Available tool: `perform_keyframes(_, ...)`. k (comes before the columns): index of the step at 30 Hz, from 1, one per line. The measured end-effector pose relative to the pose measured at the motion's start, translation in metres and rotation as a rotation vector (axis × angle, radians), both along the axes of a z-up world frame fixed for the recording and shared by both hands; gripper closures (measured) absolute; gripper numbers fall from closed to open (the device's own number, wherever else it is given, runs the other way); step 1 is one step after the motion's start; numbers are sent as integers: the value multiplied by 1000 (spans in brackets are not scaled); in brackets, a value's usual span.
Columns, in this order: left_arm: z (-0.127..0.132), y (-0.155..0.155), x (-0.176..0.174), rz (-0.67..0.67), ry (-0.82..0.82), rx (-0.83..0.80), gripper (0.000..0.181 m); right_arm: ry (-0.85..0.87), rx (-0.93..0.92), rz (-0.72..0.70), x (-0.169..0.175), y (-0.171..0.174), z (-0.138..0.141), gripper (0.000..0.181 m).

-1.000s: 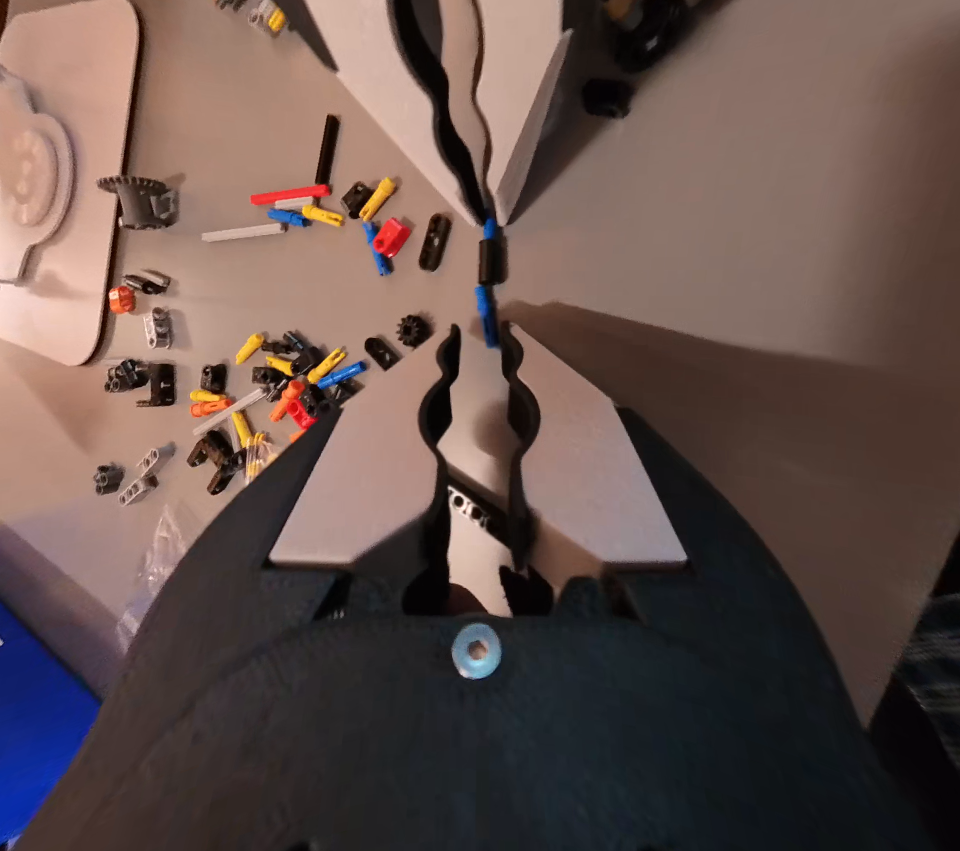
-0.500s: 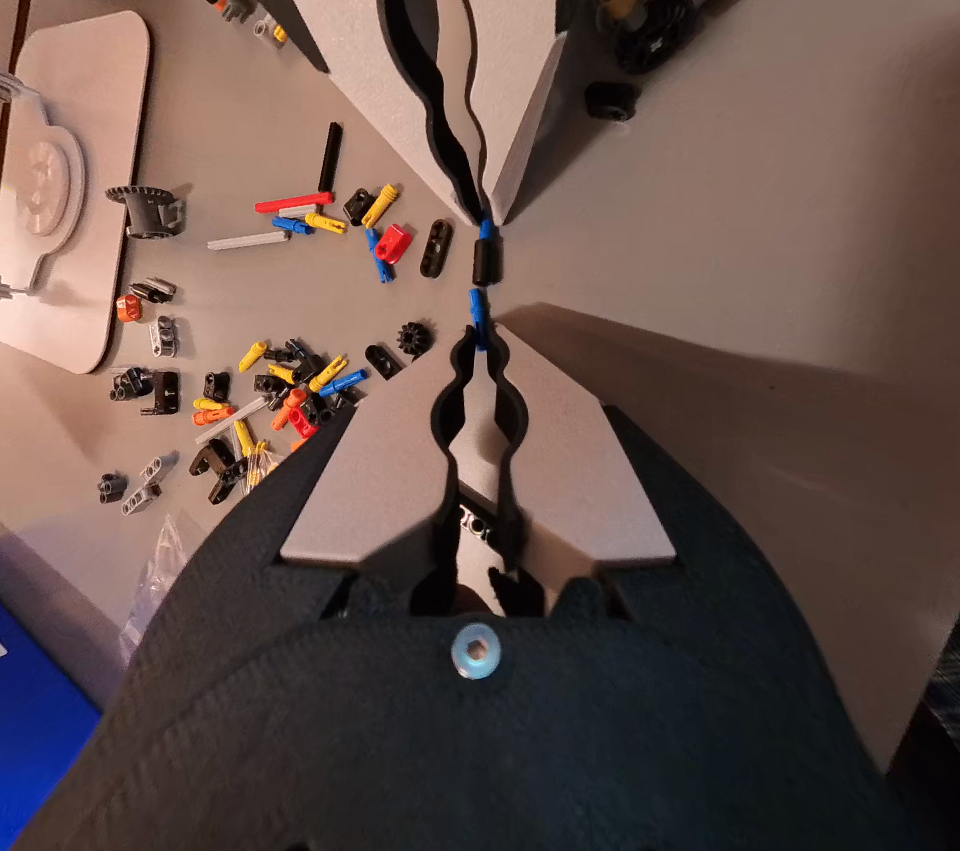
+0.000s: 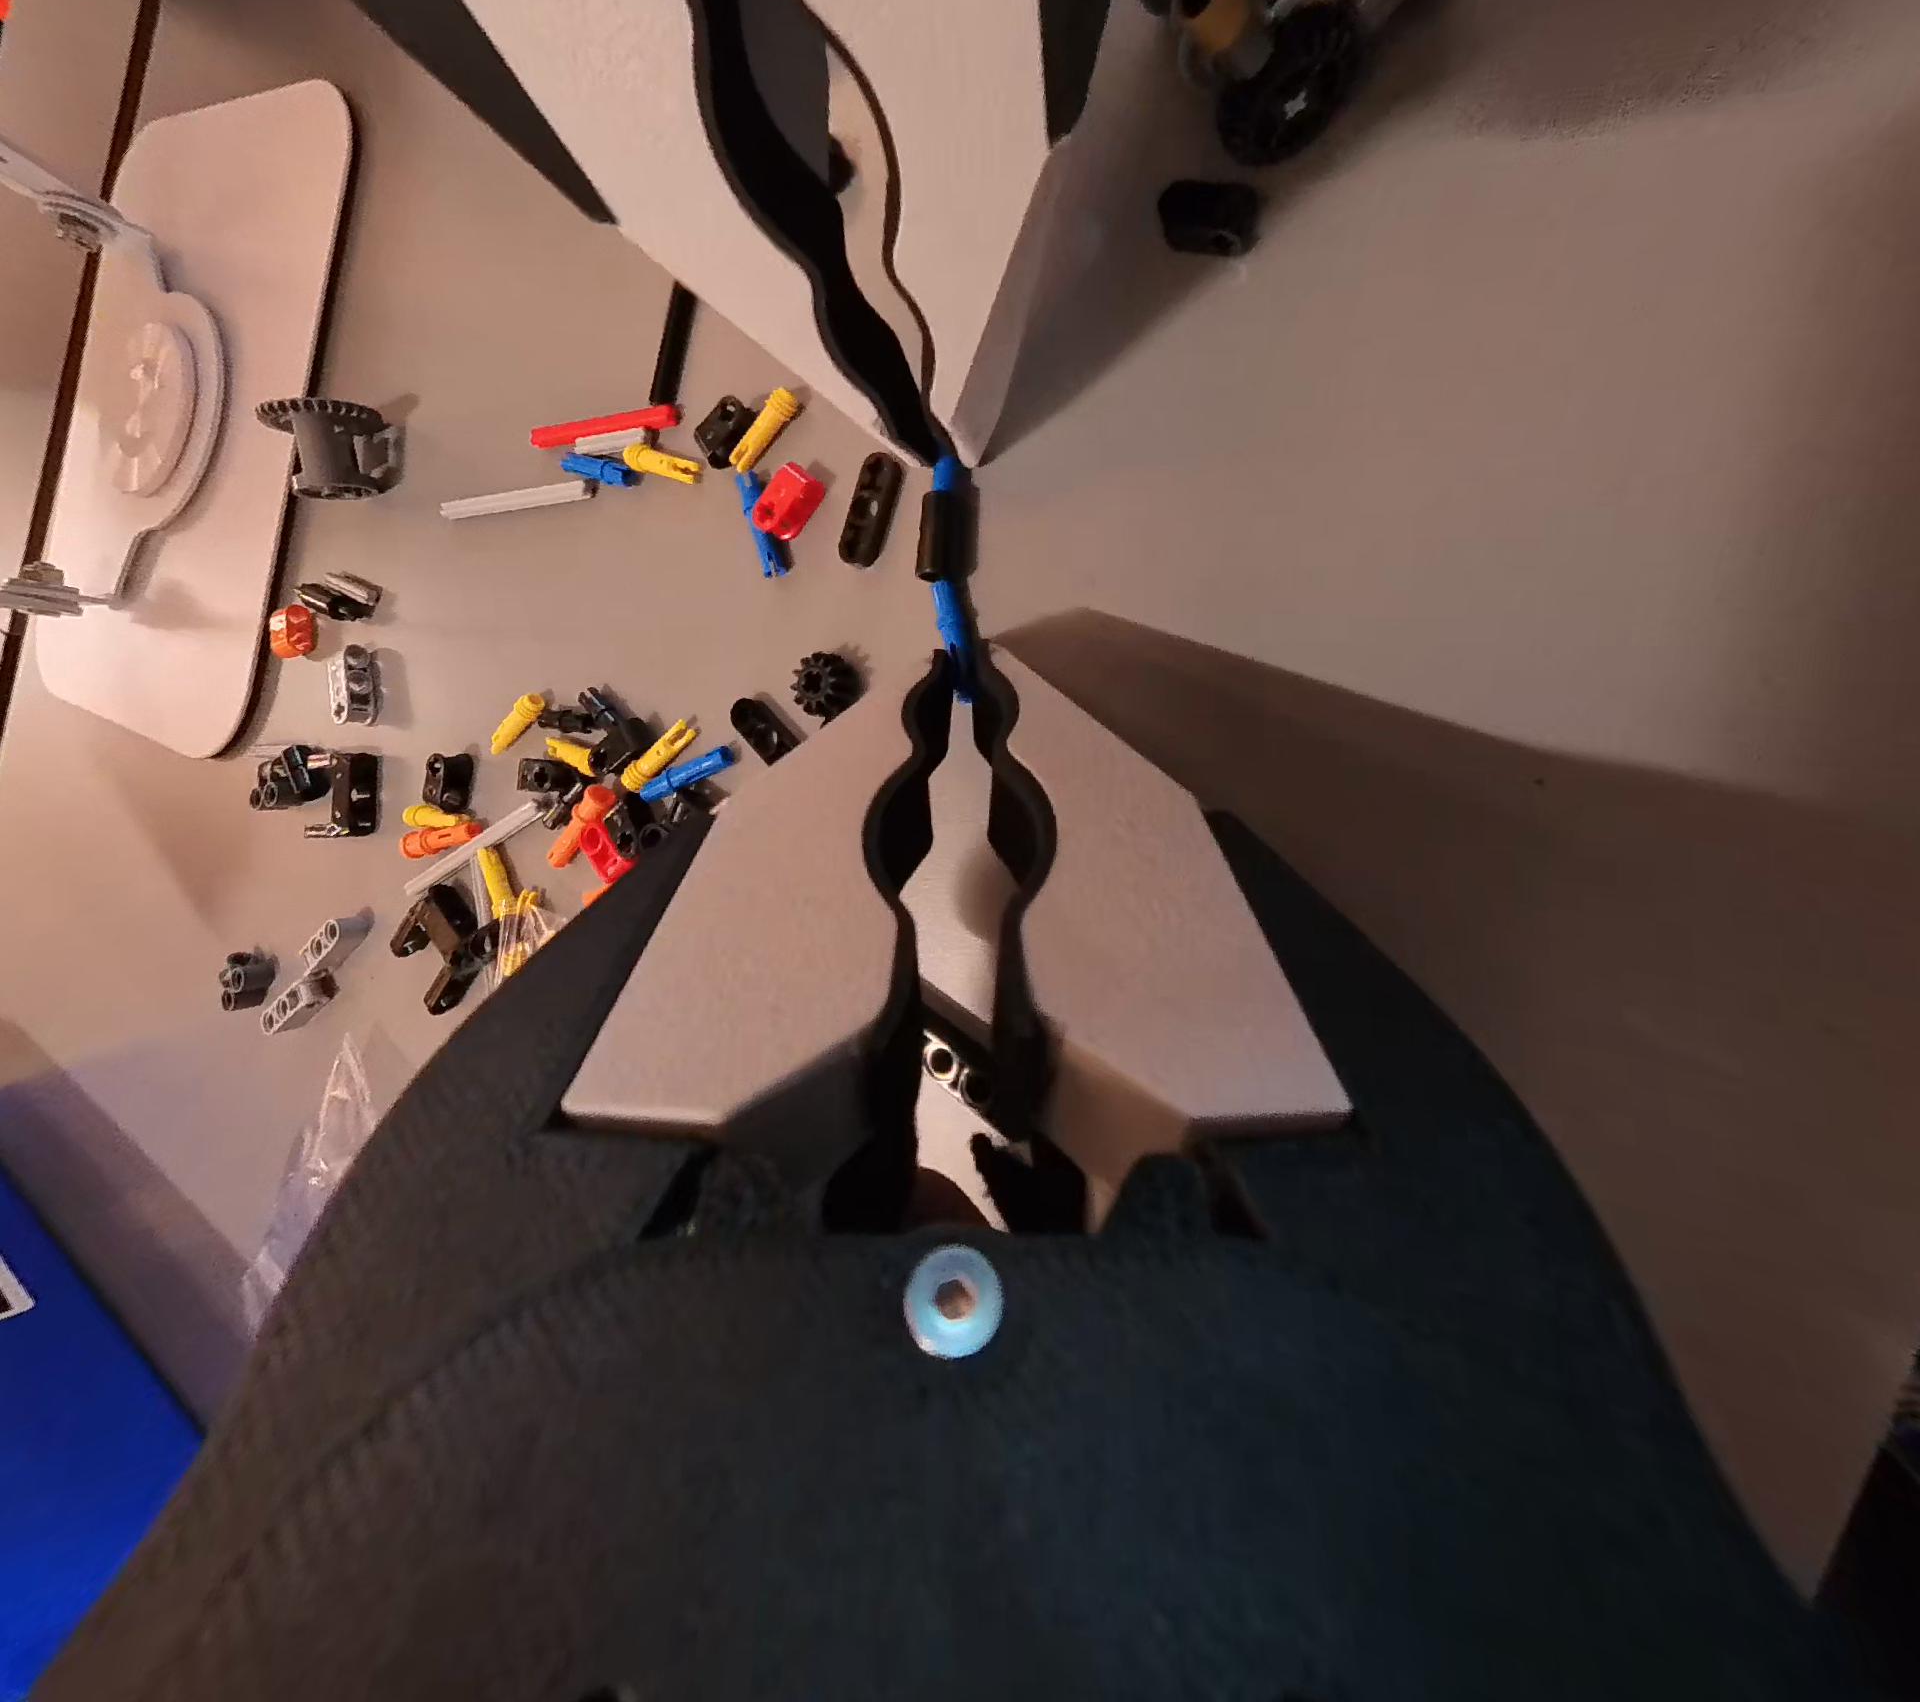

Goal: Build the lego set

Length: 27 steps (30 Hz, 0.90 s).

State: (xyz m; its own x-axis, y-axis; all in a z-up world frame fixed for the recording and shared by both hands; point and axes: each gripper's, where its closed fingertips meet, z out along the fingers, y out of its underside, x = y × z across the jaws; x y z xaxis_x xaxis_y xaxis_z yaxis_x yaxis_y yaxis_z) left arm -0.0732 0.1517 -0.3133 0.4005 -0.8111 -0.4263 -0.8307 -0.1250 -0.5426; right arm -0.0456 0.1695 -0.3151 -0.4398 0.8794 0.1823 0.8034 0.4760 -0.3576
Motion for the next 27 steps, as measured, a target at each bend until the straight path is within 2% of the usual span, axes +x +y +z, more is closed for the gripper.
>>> perform_keyframes(7, 1, 2, -1, 17, -36, 35, 181, -49, 23, 28, 0, 1, 0, 180)
perform_keyframes(18, 2, -1, 3, -19, -52, 35, 181, -28, -17, 43, -2, 1, 0, 180)
perform_keyframes(23, 9, 0, 3, 7, -95, 21, 181, -21, -23, 43, -1, 1, 0, 180)
perform_keyframes(27, 6, 0, 2, 55, -93, -32, 168, -15, -27, 38, 0, 2, 0, 180)
